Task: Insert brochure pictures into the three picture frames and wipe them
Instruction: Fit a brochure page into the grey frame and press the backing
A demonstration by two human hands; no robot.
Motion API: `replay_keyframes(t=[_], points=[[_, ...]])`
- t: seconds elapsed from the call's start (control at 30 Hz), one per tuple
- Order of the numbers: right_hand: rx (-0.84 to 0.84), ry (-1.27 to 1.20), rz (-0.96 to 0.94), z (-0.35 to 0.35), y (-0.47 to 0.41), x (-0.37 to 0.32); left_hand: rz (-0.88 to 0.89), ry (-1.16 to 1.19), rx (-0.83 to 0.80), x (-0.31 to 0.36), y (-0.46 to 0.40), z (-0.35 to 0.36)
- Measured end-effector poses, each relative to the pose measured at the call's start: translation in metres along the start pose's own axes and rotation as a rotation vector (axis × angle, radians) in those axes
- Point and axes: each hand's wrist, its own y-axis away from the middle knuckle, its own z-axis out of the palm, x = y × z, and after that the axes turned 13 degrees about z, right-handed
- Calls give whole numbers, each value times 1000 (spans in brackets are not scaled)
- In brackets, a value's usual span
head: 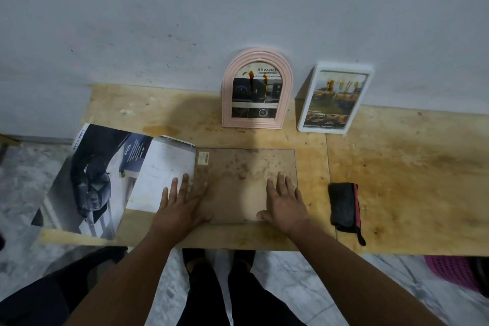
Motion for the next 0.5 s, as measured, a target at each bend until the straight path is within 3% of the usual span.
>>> replay_keyframes(t=[0.33, 0.5], points=[[-49, 45, -19, -11, 1, 1, -76, -70, -100, 21, -7, -21], [35, 86, -13, -16, 22, 24, -68, -134, -120, 27, 6, -28]])
